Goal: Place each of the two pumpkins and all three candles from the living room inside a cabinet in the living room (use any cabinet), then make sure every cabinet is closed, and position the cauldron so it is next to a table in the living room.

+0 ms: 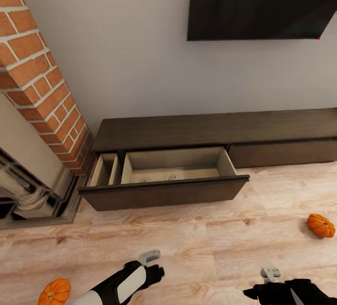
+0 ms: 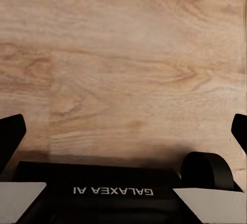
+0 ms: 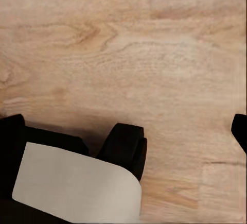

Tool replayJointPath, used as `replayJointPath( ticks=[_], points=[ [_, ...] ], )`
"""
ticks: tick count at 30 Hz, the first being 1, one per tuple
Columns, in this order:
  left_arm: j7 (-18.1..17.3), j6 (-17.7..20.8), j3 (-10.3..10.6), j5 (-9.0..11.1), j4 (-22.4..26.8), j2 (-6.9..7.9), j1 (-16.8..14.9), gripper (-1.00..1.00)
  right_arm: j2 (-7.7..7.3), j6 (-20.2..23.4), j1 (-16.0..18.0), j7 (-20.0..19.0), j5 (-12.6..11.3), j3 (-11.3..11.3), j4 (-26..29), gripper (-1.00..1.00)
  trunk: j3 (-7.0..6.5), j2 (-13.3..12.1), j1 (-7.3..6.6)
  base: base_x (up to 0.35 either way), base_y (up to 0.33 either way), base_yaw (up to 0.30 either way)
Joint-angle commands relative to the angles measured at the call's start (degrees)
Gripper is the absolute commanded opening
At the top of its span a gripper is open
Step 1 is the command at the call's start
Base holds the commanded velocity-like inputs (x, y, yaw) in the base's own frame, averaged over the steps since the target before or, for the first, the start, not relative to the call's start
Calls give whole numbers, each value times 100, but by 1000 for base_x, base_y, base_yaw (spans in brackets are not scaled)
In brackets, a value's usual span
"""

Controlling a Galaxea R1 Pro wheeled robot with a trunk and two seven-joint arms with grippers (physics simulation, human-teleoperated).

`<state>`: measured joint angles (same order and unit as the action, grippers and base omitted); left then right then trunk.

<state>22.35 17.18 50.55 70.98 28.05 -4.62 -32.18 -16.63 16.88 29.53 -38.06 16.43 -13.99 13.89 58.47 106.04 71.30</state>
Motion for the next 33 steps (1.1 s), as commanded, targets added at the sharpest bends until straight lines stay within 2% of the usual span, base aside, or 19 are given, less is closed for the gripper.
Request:
replayJointPath(
  ticks=[1, 5, 6, 9, 13, 17, 22, 33],
  points=[
    [-1, -118, 3, -13, -20, -8, 0, 100, 27, -52, 0, 207, -4, -3, -47, 100, -4, 0, 0, 0, 0, -279],
    [0, -362, 19, -36, -44, -12, 1, 100, 91, -184, 0, 850, -11, -8, -124, 100, -21, 0, 0, 0, 0, -279],
    [-1, -397, 26, -43, -41, 0, 1, 100, 133, -271, 0, 1125, -18, -9, -138, 100, -25, 0, 0, 0, 0, -279],
    [-1, -426, 17, -41, -27, 12, 1, 100, 289, -437, 0, 1563, -23, -13, -239, 100, -37, 0, 0, 0, 0, -279],
    [-2, -446, -1, -40, 10, -13, 1, 100, 551, -973, 0, 2239, -18, -16, -678, 100, -53, 0, 0, 0, 0, -279],
    [-2, -567, 3, -41, -9, 9, 1, 100, 621, -1485, 0, 2878, -21, -23, -930, 100, -70, 0, 0, 0, 0, -279],
    [-2, -688, -3, -41, -18, 35, 1, 100, 633, -1615, 0, 3173, -25, -32, -982, 100, -90, 0, 0, 0, 0, -279],
    [15, -685, 31, -41, -38, 30, 1, 100, 614, -1636, 0, 3232, -104, -93, -1215, 100, -135, 0, 0, 0, 0, -279]
  ],
)
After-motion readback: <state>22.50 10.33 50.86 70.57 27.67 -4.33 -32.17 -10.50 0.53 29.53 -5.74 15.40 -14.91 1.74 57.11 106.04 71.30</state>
